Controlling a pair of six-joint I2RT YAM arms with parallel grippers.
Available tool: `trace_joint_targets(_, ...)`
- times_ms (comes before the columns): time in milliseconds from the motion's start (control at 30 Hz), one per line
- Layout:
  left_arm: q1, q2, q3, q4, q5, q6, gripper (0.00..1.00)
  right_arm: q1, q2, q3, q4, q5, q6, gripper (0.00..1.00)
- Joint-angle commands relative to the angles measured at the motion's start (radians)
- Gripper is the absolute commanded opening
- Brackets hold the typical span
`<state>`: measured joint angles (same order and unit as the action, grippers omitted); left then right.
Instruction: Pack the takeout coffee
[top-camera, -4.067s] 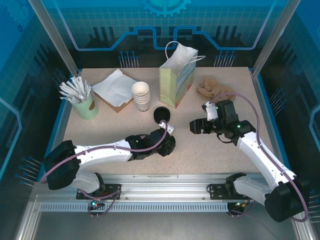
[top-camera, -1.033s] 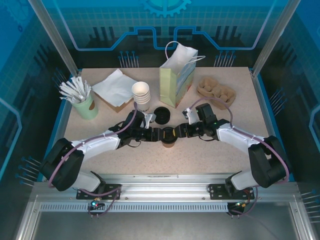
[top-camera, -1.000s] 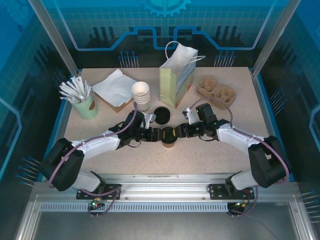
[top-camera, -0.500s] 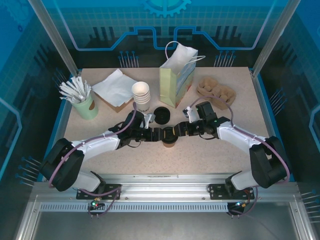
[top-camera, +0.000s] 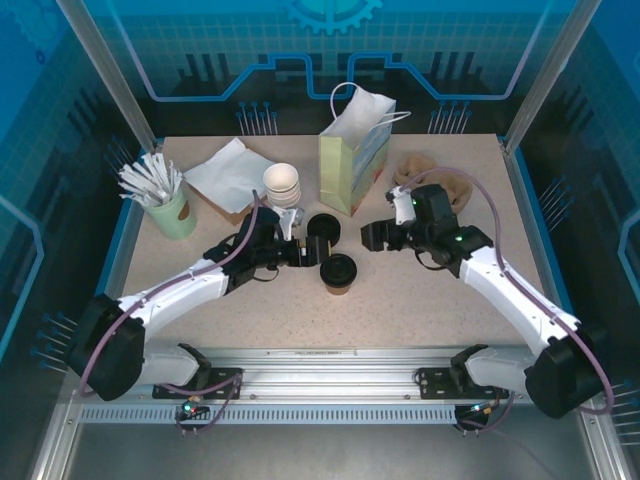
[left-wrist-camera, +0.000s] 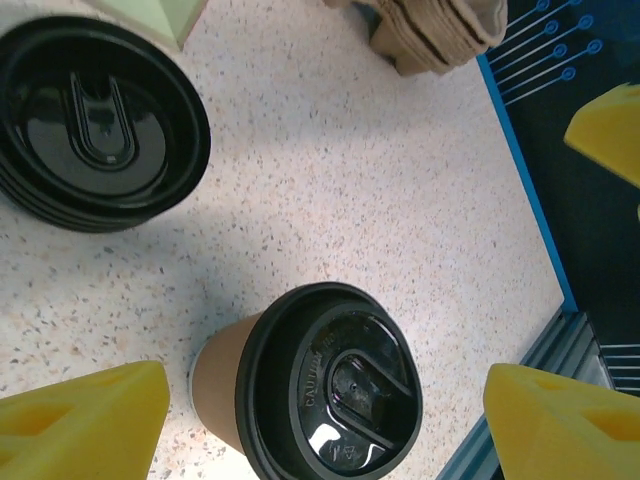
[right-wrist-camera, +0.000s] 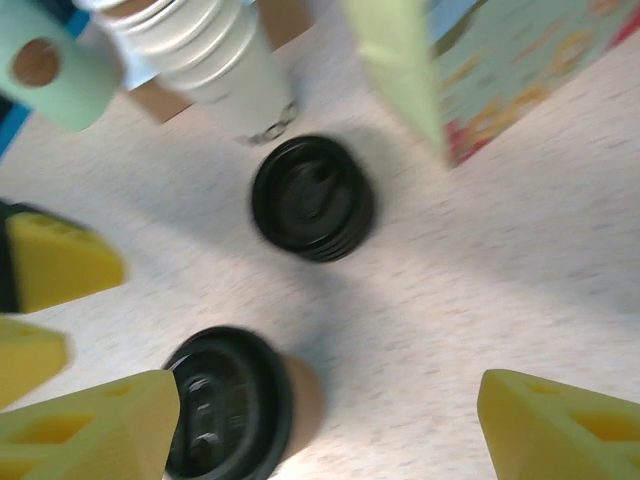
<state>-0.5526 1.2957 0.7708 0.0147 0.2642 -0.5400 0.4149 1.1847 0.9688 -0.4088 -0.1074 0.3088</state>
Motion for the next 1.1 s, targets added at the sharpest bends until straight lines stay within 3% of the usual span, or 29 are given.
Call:
trace_joint_targets(0, 0.008, -0.026, 0.05, -0.024, -0.035, 0.049, 0.84, -0.069, -0.01, 0.035, -0.024, 0.227, -0.062, 0.81)
trace_joint_targets(133, 0.006, -0.006, 0.099, -0.024, -0.015, 0.052, 0.83, -0.19, 0.095, 0.125, -0.012, 0.29, -0.039, 0.81)
trace_joint_targets(267, 0.006, 0.007, 0.127, -0.052, -0.024, 0.076, 0.82, -0.25, 0.25, 0.228, -0.019, 0.351, -0.074, 0.8)
trace_joint_targets(400, 0.006, 0.001, 0.129, -0.064, -0.044, 0.1, 0.82, -0.328, 0.39, 0.324, -0.024, 0.307, -0.115, 0.76)
trace_joint_targets(633, 0.006, 0.011, 0.143, -0.082, -0.055, 0.12, 0.82, -0.389, 0.607, 0.509, -0.094, 0.238, -0.369, 0.7)
trace_joint_targets(833, 0.006, 0.039, 0.156, -0.086, -0.06, 0.129, 0.82, -0.433, 0.711, 0.607, -0.142, 0.17, -0.5, 0.63)
trace_joint_targets(1067, 0.005, 0.056, 0.163, -0.101, -0.062, 0.135, 0.83, -0.458, 0.795, 0.695, -0.201, 0.14, -0.62, 0.62)
